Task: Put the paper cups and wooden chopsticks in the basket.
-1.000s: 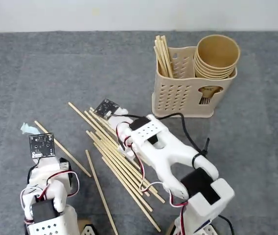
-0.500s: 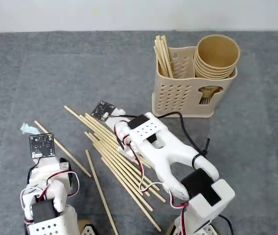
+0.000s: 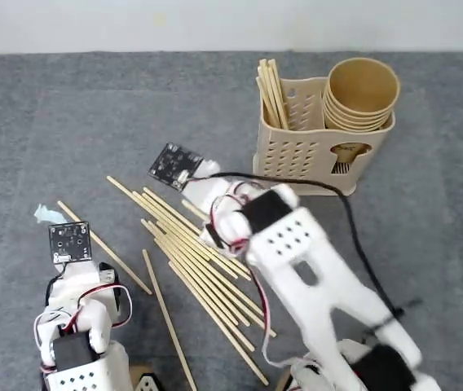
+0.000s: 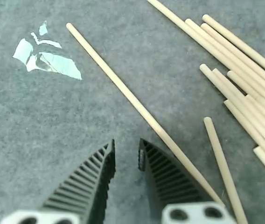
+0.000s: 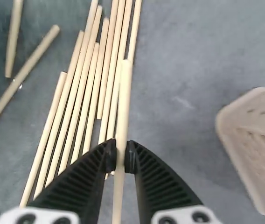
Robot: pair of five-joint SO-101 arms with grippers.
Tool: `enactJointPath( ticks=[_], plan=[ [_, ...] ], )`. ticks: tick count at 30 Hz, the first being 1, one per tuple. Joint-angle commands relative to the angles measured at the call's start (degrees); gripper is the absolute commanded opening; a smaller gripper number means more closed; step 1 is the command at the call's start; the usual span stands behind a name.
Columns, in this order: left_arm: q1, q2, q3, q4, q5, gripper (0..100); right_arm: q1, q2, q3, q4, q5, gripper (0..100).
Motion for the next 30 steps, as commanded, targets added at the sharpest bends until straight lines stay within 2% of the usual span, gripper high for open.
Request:
enactJointPath(
  ticks=[1,7,12,17,24,30],
  plan=[
    [0.1,-0.7,-0.4,-0.3,0.4,8,0.4,-7.9,-10.7,7.3,0.8,0.9],
    [0.1,-0.7,-0.4,-0.3,0.4,8,1.0,-7.0,-31.5,16.5,3.1,0.9],
    [0.1,-0.7,-0.4,-0.3,0.4,8,5.1,-3.3,-45.3,14.9,3.0,0.9],
    [0.1,-0.7,-0.4,-0.3,0.4,8,8.4,-0.8,-53.8,8.0,2.8,0.9],
    [0.1,-0.7,-0.4,-0.3,0.4,8,12.0,1.7,-54.9,-6.7,2.5,0.8],
    [0.1,-0.7,-0.4,-0.3,0.4,8,17.7,7.6,-54.9,-16.0,-6.9,0.8]
  ],
)
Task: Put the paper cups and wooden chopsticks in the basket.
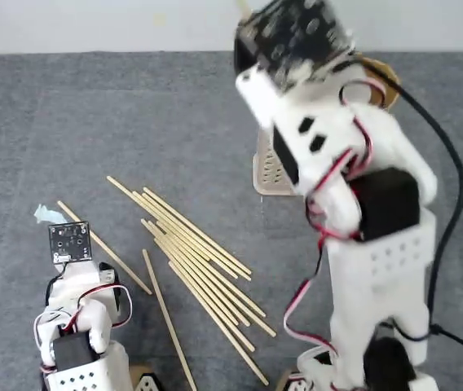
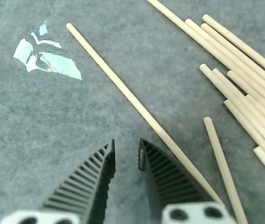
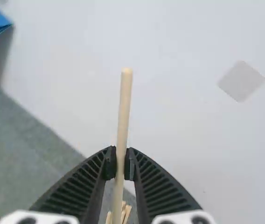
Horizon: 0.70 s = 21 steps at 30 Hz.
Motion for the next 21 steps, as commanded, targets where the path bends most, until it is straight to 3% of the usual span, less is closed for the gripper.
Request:
enactJointPath(
  ticks=[1,13,21],
  plan=[
    [0.1,-0.7,-0.4,-0.3,0.4,8,3.6,2.9,-2.5,-5.0,-5.6,0.8],
    [0.0,-0.7,-0.4,-0.3,0.4,8,7.3,6.5,-2.1,-10.5,-9.1,0.8],
    [0.0,-0.7,-0.4,-0.3,0.4,8,8.6,1.9,17.8,-26.6,-9.1,0.8]
  ],
)
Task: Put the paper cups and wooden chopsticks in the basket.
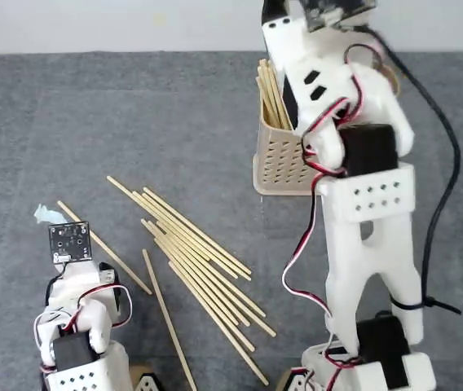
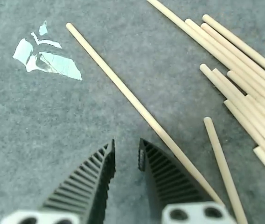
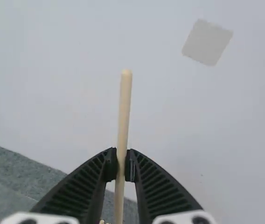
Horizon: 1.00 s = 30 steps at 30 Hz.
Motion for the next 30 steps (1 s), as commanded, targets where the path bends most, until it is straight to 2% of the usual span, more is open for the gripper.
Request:
enactJointPath(
  ticks=[1,5,10,12,14,15,17,26,30],
  plan=[
    [0.0,-0.7,-0.4,-0.3,0.4,8,1.6,-5.6,10.1,-11.3,-0.7,0.8],
    [0.0,-0.7,-0.4,-0.3,0.4,8,2.2,-8.4,21.0,-20.2,-0.1,0.8],
    [0.0,-0.7,-0.4,-0.3,0.4,8,2.4,-9.2,26.8,-22.3,-0.1,1.7],
    [0.0,-0.7,-0.4,0.0,0.4,8,2.3,-9.4,27.1,-21.1,-0.4,8.8],
    [0.0,-0.7,-0.4,0.2,0.4,8,1.9,-10.0,26.5,-18.1,-0.5,22.3],
    [0.0,-0.7,-0.4,0.2,0.4,8,1.8,-10.5,25.6,-16.1,-0.5,27.6],
    [0.0,-0.7,-0.4,0.2,0.4,8,0.8,-12.4,23.1,-9.9,-0.5,28.1],
    [0.4,-0.7,-2.0,0.3,0.8,8,-3.0,-25.9,19.8,21.8,-0.5,11.3],
    [0.5,-0.7,-2.8,-0.2,0.8,8,-8.0,-31.2,22.7,34.9,-0.5,5.4]
  ],
)
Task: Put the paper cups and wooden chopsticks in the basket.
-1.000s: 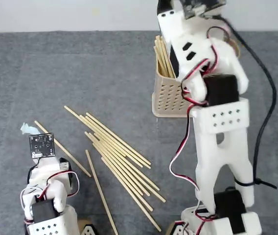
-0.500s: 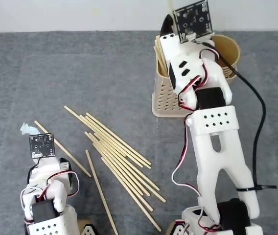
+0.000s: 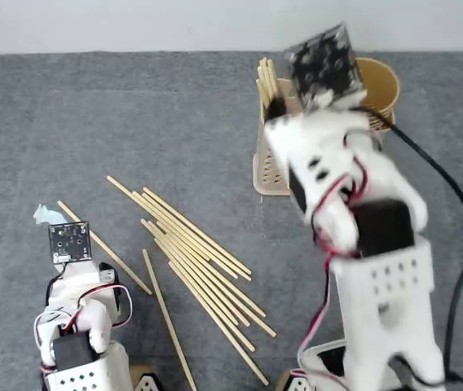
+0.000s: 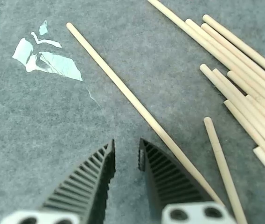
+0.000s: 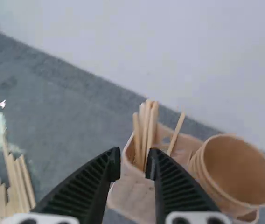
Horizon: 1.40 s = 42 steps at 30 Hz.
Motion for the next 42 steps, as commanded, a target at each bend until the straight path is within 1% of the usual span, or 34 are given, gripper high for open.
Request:
enactJointPath(
  ticks=[1,4,7,9,12,15,18,21,25,28,32,37,42],
  plan=[
    [0.2,-0.7,-4.0,0.0,0.5,8,-4.4,-6.0,1.3,10.4,-0.5,3.8],
    [0.1,-0.7,-9.5,0.3,0.6,8,-6.4,-9.5,9.1,12.3,-0.5,1.0],
    [0.1,-0.6,-16.2,0.6,1.1,8,-6.9,-13.2,18.5,10.6,-0.6,0.9],
    [0.1,-0.3,-21.2,3.7,2.8,6,-6.8,-15.4,25.8,7.2,-0.1,0.9],
    [0.1,-0.2,-28.6,8.0,3.7,1,-6.6,-18.7,36.4,1.8,0.0,0.9],
    [0.2,-0.1,-33.6,9.6,3.8,1,-7.0,-21.0,46.5,-5.3,-0.1,0.9],
    [0.2,1.6,-37.1,10.9,3.8,1,-6.8,-22.3,52.6,-9.8,-0.1,0.9],
    [0.2,9.4,-42.9,13.7,4.7,1,-7.0,-22.4,55.3,-11.8,-0.1,0.9],
    [0.4,25.5,-53.9,18.5,8.9,1,-6.7,-22.4,55.7,-12.4,-0.5,0.9],
    [0.4,36.5,-60.4,21.5,9.4,1,-6.8,-22.4,55.8,-12.4,-0.6,0.9],
    [0.1,49.6,-64.9,21.4,9.5,1,-6.7,-22.4,55.8,-12.4,-0.6,0.9],
    [0.1,62.9,-65.3,20.8,9.4,1,-6.7,-22.4,55.8,-12.4,-0.6,0.9],
    [0.4,74.0,-64.8,15.4,9.4,2,-6.7,-22.4,55.8,-11.9,-0.6,0.9]
  ],
)
